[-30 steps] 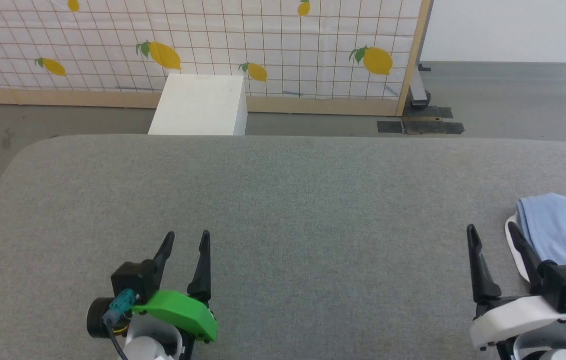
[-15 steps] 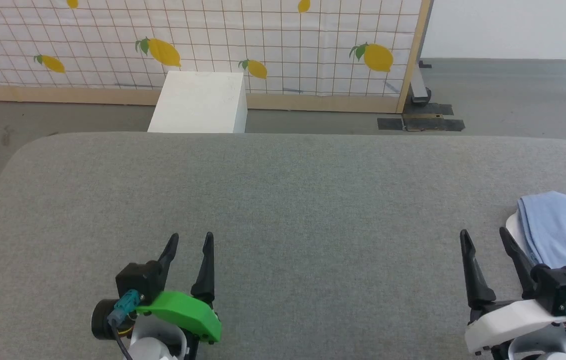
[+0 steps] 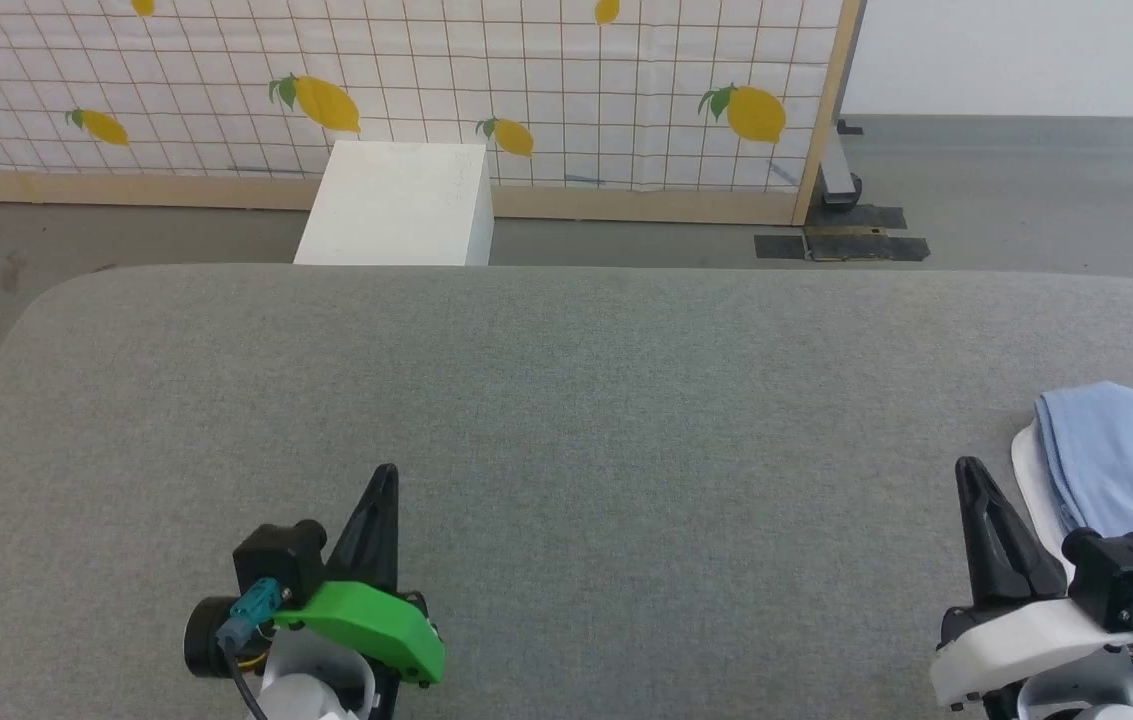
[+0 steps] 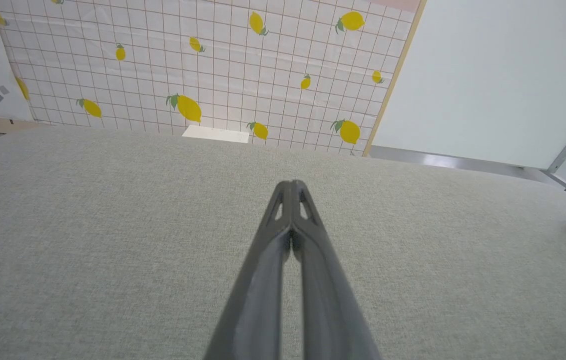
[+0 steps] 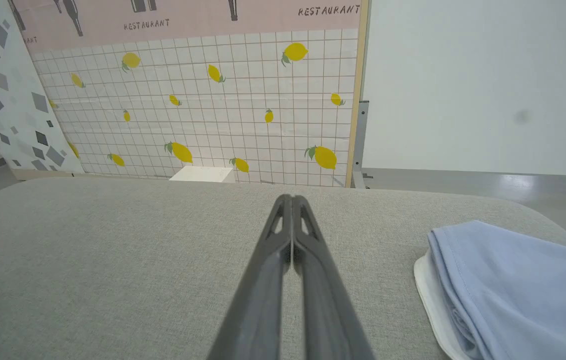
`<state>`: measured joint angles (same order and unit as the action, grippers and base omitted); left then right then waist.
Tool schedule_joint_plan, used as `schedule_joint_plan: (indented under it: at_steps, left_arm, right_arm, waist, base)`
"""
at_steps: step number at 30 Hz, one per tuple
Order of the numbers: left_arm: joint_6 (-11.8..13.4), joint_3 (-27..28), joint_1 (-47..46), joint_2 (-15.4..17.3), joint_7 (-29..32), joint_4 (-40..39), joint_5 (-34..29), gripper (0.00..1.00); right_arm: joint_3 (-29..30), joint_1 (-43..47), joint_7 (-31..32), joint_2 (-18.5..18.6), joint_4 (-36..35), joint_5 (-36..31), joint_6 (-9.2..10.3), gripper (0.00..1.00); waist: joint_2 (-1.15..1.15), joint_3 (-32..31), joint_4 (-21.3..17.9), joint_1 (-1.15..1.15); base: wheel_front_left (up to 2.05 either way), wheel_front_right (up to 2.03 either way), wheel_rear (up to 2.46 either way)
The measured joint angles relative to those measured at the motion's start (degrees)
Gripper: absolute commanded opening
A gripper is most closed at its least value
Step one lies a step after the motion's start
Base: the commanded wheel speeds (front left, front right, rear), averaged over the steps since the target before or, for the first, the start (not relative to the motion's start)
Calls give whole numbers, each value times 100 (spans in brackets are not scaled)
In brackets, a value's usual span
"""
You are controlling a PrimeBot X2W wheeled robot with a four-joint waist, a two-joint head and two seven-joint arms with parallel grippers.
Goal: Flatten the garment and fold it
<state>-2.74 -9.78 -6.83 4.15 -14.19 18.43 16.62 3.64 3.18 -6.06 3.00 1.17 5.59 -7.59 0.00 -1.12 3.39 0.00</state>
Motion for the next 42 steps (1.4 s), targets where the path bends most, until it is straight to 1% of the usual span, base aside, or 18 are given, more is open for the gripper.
schedule_joint_plan:
  at_steps: [42]
  left_arm:
    - [63, 331, 156, -22, 463, -609, -506, 0]
  right_arm:
    - [-121, -23, 201, 0, -16, -162, 0, 0]
  waist:
    - [0, 38, -116, 0]
  base:
    - [0, 0, 0]
